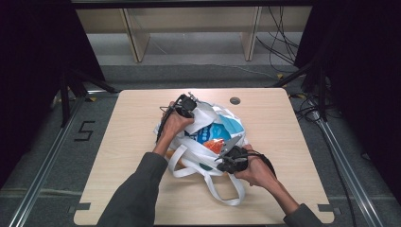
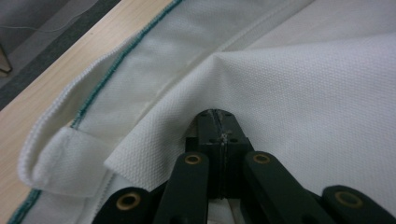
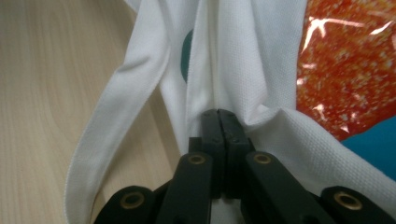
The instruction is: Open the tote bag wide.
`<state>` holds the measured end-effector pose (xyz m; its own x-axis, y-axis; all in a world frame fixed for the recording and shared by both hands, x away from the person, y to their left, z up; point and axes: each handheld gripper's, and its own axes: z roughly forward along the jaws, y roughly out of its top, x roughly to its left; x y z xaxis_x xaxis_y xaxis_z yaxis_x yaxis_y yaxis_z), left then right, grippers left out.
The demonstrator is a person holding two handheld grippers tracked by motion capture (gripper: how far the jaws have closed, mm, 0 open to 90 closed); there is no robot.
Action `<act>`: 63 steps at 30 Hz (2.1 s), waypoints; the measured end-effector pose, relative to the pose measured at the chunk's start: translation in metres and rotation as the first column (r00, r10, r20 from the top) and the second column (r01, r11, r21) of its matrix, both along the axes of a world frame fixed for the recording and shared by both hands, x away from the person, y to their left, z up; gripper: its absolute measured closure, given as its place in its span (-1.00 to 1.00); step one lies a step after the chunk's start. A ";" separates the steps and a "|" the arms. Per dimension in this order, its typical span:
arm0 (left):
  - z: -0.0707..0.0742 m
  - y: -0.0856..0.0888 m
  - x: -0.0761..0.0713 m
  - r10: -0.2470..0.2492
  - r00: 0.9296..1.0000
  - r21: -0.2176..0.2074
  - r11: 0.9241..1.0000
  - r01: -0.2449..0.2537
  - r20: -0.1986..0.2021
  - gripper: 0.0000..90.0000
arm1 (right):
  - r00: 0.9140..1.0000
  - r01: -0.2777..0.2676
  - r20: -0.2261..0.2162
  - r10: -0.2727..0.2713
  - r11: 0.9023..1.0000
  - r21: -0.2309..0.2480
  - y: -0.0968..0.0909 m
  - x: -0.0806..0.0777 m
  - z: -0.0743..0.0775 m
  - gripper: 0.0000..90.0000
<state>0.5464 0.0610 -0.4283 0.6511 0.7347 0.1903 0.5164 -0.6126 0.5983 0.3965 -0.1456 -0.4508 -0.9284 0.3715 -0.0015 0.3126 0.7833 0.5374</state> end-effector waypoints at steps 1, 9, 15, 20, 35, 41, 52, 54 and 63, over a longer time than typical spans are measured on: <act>0.003 0.002 -0.002 -0.008 1.000 -0.011 1.000 0.008 -0.004 0.95 | 1.000 0.004 0.007 -0.004 1.000 0.011 -0.001 0.000 0.004 1.00; 0.026 0.030 -0.037 -0.090 0.996 -0.183 0.979 0.093 0.026 0.88 | 0.982 0.102 0.136 -0.133 0.972 0.212 -0.028 0.015 0.053 1.00; 0.020 0.044 -0.068 -0.187 0.982 -0.110 0.977 0.182 -0.035 0.86 | 0.947 0.207 0.198 -0.252 0.953 0.222 -0.038 0.047 0.072 1.00; 0.011 0.054 -0.085 -0.235 0.968 -0.134 0.966 0.222 -0.088 0.90 | 0.948 0.218 0.204 -0.245 0.965 0.144 -0.017 0.081 0.059 1.00; -0.010 0.068 -0.113 -0.317 0.935 -0.130 0.946 0.298 -0.160 0.99 | 0.931 0.263 0.297 -0.212 0.954 -0.145 0.038 0.136 0.023 1.00; -0.010 0.071 -0.117 -0.325 0.933 -0.141 0.942 0.304 -0.158 0.99 | 0.920 0.346 0.263 -0.291 0.918 -0.193 0.025 0.156 0.003 1.00; 0.013 0.061 -0.104 -0.252 0.968 -0.234 0.942 0.240 -0.023 0.84 | 0.950 0.196 0.220 -0.220 0.973 0.124 0.003 0.095 0.066 1.00; 0.015 0.058 -0.097 -0.252 0.968 -0.245 0.939 0.241 -0.014 0.84 | 0.961 0.166 0.204 -0.187 0.979 0.116 -0.001 0.079 0.062 1.00; 0.016 0.013 -0.070 -0.238 0.971 -0.256 0.938 0.234 0.012 0.87 | 0.985 0.102 0.132 -0.107 0.994 0.044 -0.014 0.041 0.034 1.00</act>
